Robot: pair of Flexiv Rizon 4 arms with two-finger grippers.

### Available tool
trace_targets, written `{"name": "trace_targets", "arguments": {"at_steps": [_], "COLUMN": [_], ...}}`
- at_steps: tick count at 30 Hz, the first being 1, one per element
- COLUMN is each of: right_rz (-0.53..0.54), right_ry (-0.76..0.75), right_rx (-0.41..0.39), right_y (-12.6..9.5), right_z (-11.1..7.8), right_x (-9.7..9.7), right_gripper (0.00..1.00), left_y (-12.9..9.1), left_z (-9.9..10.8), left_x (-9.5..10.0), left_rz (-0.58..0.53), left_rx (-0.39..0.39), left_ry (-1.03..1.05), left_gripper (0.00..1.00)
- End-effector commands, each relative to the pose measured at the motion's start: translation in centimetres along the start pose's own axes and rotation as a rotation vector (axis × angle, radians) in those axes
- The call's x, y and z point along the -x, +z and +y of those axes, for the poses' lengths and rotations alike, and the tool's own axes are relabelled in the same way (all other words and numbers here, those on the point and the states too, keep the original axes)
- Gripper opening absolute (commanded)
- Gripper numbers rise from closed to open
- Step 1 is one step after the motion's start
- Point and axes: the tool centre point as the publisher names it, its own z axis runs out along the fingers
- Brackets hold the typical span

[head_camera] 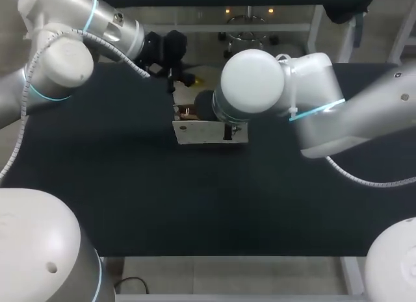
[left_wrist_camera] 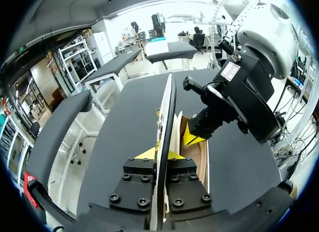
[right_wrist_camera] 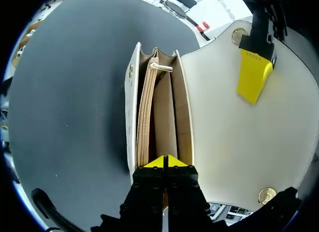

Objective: Pick up the bag, open it, inspect its contents, close it, and place it on the opposite side

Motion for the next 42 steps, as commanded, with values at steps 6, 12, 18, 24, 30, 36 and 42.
{"name": "trace_targets", "arguments": {"at_steps": [6, 12, 18, 24, 30, 36, 42], "right_rz": [0.004, 0.046, 0.091, 0.13, 0.135, 0.123, 0.11], "right_ry": [0.003, -0.014, -0.033, -0.028, -0.023, -0.016, -0.014], "right_rx": [-0.032, -0.026, -0.023, -0.044, -0.047, -0.044, -0.043], "right_y": [1.1, 2.0, 2.8, 3.7, 3.9, 3.7, 3.6], "right_z": [-0.1, 0.0, 0.0, -0.4, -0.6, -0.6, -0.6], "right_x": [0.7, 0.6, -0.1, -0.6, -0.8, -0.9, -0.9], "right_gripper": [0.0, 0.0, 0.0, 1.0, 1.0, 1.0, 1.0], "left_y": [-0.5, -0.6, -0.7, -0.7, -0.7, -0.5, -0.4], "left_z": [-0.4, -0.6, -0.7, -0.8, -0.8, -0.7, -0.6], "left_x": [-0.1, -0.4, -0.3, -0.3, -0.5, -0.3, -0.3], "left_rz": [0.037, 0.049, 0.05, 0.055, 0.058, 0.065, 0.073], "left_rx": [-0.015, -0.028, -0.035, -0.034, -0.035, -0.031, -0.029], "left_ry": [0.024, 0.043, 0.057, 0.069, 0.089, 0.086, 0.085], "left_gripper": [0.0, 0.0, 0.0, 0.0, 0.0, 0.0, 0.0]}}
